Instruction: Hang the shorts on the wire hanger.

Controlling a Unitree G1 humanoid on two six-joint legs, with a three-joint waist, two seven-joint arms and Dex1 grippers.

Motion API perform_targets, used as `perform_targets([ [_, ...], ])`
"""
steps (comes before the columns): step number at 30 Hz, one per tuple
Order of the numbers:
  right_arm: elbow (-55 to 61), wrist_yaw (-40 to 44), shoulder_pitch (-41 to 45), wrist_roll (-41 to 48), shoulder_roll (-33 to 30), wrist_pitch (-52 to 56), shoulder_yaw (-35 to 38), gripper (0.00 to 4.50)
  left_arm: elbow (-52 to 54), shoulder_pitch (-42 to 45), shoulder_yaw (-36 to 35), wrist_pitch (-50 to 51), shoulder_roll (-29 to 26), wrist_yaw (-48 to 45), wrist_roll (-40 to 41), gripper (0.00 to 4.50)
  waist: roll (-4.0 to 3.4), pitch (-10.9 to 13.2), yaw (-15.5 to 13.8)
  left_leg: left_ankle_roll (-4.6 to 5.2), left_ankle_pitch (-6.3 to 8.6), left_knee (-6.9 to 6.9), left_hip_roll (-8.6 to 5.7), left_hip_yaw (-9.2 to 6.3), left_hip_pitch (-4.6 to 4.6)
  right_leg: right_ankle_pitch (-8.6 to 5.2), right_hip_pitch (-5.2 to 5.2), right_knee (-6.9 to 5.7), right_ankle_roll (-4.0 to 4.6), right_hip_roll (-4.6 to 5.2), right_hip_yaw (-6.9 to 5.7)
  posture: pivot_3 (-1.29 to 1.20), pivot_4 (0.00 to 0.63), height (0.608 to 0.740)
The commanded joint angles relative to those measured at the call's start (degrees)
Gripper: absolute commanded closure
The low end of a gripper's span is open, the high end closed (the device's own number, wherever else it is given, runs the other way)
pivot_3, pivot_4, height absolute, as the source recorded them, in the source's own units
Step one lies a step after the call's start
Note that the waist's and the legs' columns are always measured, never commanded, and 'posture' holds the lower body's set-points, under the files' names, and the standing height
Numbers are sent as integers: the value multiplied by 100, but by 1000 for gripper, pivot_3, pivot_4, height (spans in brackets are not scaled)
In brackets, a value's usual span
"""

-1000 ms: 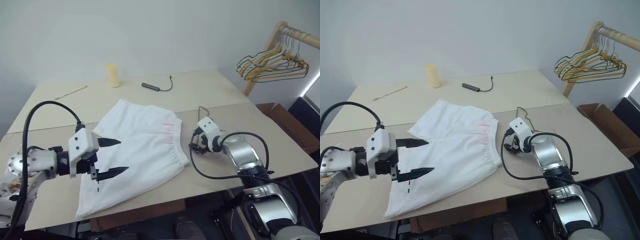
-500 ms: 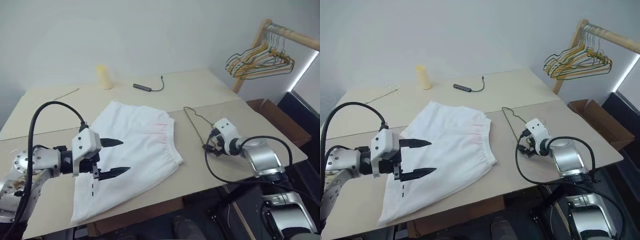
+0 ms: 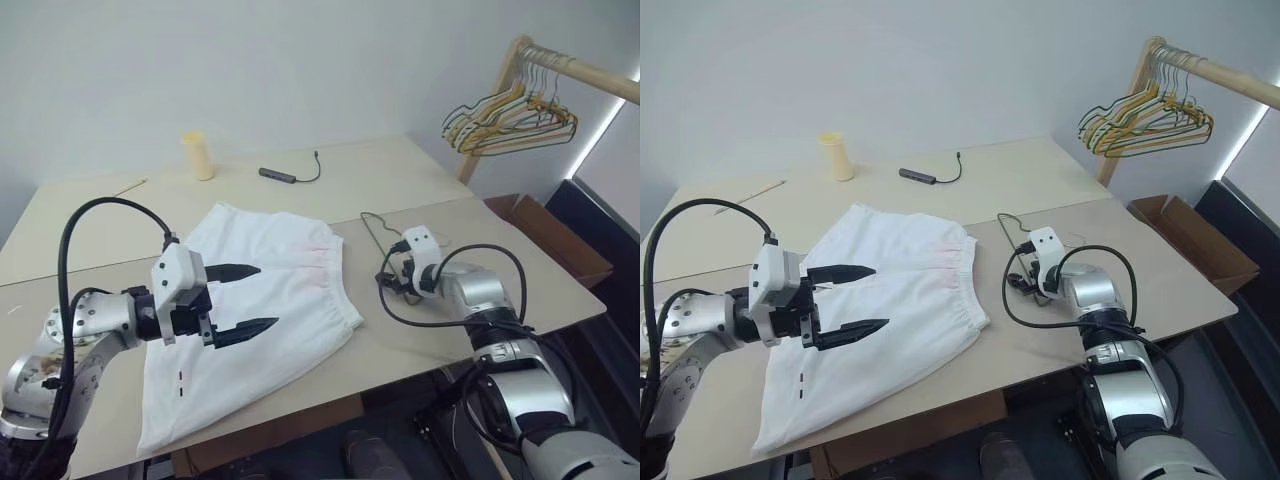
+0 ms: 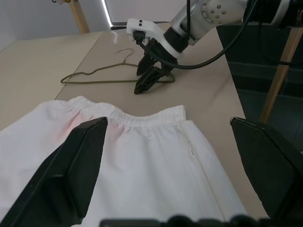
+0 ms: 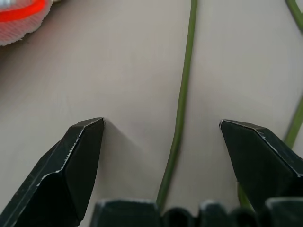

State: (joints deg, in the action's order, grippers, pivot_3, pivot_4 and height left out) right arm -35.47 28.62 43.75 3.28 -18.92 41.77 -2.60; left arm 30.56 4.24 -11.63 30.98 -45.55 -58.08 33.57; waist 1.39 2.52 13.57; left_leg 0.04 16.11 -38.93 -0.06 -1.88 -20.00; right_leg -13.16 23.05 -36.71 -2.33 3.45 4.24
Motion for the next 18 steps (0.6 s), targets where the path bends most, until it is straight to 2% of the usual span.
perform_targets([
  [1, -154, 11, 46, -68, 65, 152, -126, 405, 96, 9, 37, -137, -109, 10, -51, 0, 1, -1, 0, 0, 0, 0, 0, 0, 5, 0, -4, 0, 0, -1, 0, -152, 0, 740],
  [5, -249, -155, 23, -147, 160, 359, -166, 1541, 56, -1, 58, -194, -127, 17, -97, 0, 4, -5, 9, 0, 0, 1, 1, 1, 7, -1, -4, 1, -1, -3, 1, -150, 0, 740],
  [13, -277, -233, -24, -226, 201, 479, -191, 4346, 51, -52, 103, -334, -120, 83, -292, 0, 28, -31, 8, 0, 0, 2, 2, 0, 19, -1, -16, 3, -1, -4, 0, -148, 0, 740],
  [14, -267, -224, -23, -244, 193, 479, -216, 4470, 40, -46, 111, -348, -110, 101, -310, 0, 29, -32, 7, 0, 0, 2, 2, 0, 23, -1, -21, 4, -1, -4, 0, -148, 0, 740],
  [18, -100, -441, 35, -107, 223, 495, 89, 4470, -89, 195, 173, -148, 40, 400, -259, 0, 28, -31, -5, 1, 1, 13, 3, -2, 65, -6, -67, 22, -8, -5, -3, -153, 0, 740],
])
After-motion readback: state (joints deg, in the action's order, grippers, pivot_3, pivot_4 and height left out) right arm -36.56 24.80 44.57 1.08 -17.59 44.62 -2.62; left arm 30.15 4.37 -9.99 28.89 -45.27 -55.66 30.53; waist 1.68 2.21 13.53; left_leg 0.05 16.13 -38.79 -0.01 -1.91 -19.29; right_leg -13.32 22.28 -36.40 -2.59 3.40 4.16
